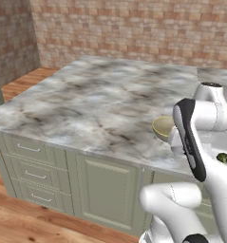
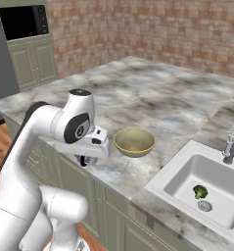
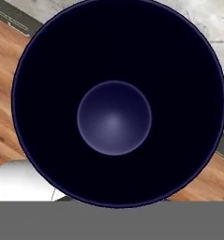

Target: Clear the mugs and bowl far away from the sink.

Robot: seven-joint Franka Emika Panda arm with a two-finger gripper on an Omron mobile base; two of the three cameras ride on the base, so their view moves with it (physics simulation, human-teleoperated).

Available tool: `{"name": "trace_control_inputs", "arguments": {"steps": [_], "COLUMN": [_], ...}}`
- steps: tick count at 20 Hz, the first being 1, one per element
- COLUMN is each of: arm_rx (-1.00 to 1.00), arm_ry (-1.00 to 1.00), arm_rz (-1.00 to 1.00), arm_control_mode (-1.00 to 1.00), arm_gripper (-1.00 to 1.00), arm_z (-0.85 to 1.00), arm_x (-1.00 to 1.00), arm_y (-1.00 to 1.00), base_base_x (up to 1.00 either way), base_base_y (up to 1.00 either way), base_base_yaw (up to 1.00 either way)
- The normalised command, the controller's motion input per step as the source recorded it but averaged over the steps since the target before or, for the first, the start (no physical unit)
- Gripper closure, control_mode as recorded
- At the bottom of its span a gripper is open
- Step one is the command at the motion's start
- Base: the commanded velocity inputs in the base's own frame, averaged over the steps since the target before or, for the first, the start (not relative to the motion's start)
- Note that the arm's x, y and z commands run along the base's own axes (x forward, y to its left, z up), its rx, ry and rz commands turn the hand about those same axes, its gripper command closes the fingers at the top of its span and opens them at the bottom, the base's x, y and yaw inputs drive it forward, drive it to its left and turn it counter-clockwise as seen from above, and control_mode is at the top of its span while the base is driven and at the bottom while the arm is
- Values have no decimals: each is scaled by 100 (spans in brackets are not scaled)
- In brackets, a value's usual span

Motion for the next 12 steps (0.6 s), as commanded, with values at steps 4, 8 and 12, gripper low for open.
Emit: {"name": "trace_control_inputs", "arguments": {"steps": [4,8,12], "arm_rx": [0,0,0], "arm_ry": [-11,-9,0], "arm_rz": [-10,0,0], "arm_control_mode": [-100,100,100], "arm_gripper": [100,100,100], "arm_z": [0,0,0], "arm_x": [0,-1,0], "arm_y": [6,10,0], "base_base_x": [0,-2,-30], "base_base_y": [0,4,46], "base_base_yaw": [0,1,20]}}
